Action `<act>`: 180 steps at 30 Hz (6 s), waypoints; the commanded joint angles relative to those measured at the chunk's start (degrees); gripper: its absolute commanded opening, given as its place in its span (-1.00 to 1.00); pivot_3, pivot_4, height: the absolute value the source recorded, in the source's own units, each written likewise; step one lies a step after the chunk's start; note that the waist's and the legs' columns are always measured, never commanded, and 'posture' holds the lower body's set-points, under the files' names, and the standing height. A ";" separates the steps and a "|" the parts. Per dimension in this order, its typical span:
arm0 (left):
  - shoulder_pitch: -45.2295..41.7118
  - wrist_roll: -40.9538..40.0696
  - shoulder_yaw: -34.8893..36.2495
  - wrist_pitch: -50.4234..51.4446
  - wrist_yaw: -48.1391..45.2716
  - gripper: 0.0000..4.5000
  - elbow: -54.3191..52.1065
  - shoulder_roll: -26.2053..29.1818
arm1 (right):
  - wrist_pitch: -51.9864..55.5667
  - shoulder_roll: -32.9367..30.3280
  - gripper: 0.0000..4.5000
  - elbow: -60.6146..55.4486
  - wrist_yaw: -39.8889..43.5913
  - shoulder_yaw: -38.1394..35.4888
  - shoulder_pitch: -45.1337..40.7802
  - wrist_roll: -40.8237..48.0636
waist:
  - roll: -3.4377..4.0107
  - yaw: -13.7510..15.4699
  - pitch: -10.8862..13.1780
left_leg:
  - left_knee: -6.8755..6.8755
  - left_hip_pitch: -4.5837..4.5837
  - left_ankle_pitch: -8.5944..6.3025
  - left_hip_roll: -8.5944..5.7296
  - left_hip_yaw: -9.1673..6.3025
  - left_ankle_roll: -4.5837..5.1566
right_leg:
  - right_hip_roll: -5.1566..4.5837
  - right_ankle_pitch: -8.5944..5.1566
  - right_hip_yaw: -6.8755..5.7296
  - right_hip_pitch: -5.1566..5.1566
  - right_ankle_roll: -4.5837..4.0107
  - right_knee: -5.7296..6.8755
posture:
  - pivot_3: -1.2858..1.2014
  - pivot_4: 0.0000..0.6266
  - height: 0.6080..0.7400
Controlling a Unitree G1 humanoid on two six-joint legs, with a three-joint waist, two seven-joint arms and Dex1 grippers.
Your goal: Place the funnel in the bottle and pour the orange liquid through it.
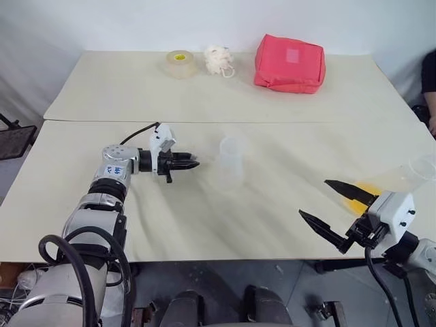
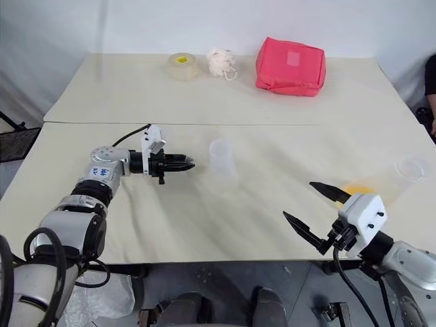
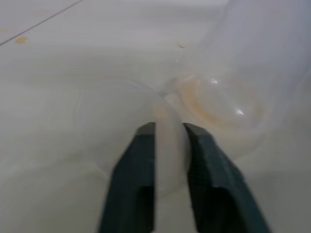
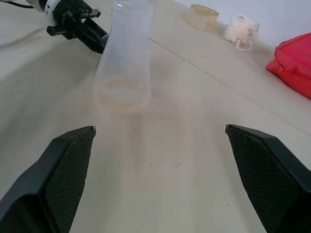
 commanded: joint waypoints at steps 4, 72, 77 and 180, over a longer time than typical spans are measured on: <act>-1.56 -2.01 3.15 1.03 -2.56 -0.99 -4.43 3.52 | -1.87 0.16 1.00 -0.44 -0.09 -0.75 -2.04 -0.78 | 0.00 -0.15 0.00 | -0.01 0.01 0.00 0.02 -0.05 0.00 | 0.01 0.00 -0.01 -0.02 0.00 0.01 | 0.03 -0.52 1.00; -29.32 -20.15 -43.87 -28.51 -21.80 0.10 -14.48 7.45 | -8.36 4.25 1.00 8.05 5.78 9.01 -12.83 -2.57 | -0.02 0.04 0.01 | 0.03 -0.15 0.00 0.01 -0.19 0.04 | 0.01 0.00 -0.02 -0.04 0.00 -0.14 | 0.03 -0.52 1.00; -29.48 -22.96 -41.69 -23.90 -21.80 0.80 -14.89 8.05 | -8.31 3.67 1.00 8.25 5.77 7.98 -12.84 -2.43 | -0.02 0.04 0.01 | 0.03 -0.15 0.00 0.01 -0.20 0.04 | 0.01 0.00 -0.02 -0.04 0.00 -0.14 | 0.03 -0.52 1.00; 17.48 -26.36 8.95 6.91 -17.05 1.00 -32.40 3.04 | -0.46 3.42 0.08 10.29 -27.88 28.14 -48.42 -40.14 | 0.69 -1.69 -0.07 | -0.19 -0.05 -0.01 0.02 -0.23 0.00 | 0.04 -0.01 0.13 -0.17 -0.01 -0.04 | 0.03 -0.52 1.00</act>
